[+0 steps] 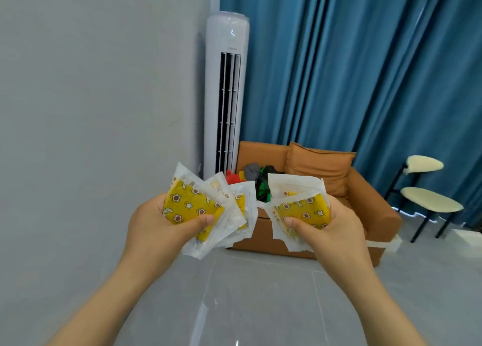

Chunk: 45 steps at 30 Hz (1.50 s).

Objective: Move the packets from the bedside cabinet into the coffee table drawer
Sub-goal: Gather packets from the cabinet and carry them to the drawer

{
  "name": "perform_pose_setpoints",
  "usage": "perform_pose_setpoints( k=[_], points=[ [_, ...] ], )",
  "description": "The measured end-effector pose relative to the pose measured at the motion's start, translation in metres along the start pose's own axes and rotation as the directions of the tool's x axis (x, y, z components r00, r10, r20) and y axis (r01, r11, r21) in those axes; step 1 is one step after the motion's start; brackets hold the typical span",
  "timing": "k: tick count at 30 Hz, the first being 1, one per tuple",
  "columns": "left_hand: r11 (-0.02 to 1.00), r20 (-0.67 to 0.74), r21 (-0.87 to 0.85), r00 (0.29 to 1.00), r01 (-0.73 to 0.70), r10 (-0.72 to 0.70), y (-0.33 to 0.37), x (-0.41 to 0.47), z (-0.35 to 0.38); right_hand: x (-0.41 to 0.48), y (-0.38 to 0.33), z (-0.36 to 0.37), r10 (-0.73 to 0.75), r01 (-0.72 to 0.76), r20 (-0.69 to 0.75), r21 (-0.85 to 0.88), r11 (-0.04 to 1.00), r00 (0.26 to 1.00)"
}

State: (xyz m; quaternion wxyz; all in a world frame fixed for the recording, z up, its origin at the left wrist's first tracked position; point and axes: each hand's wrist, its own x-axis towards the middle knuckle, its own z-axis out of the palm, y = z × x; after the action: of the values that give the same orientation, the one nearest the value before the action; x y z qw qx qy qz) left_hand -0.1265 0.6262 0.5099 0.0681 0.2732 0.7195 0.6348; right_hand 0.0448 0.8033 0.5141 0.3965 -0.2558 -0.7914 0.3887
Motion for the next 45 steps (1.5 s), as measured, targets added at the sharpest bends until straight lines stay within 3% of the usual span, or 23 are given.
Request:
perform_pose_setpoints(
  k=[9,17,28,45],
  points=[
    [0.99,0.313,-0.134,0.946,-0.039,0.08,-0.006,0.111,0.114,0.058,0.048,-0.037,0.148,-0.185,-0.278,-0.114,0.976,0.949],
    [0.988,0.579,-0.147,0.806,-0.045,0.122,-0.019,0.158,0.226,0.067,0.094,-0.077,0.308,-0.431,-0.514,-0.138,0.892,0.801],
    [0.987,0.759,-0.133,0.632,-0.087,0.158,-0.021,0.145,0.402,0.058,0.191,-0.163,0.392,-0.604,-0.715,-0.052,0.795,0.579],
    [0.989,0.897,-0.082,0.424,-0.121,0.126,0.008,0.111,0.679,0.08,0.332,-0.329,0.491,-0.767,-0.812,0.085,0.636,0.317]
  ],
)
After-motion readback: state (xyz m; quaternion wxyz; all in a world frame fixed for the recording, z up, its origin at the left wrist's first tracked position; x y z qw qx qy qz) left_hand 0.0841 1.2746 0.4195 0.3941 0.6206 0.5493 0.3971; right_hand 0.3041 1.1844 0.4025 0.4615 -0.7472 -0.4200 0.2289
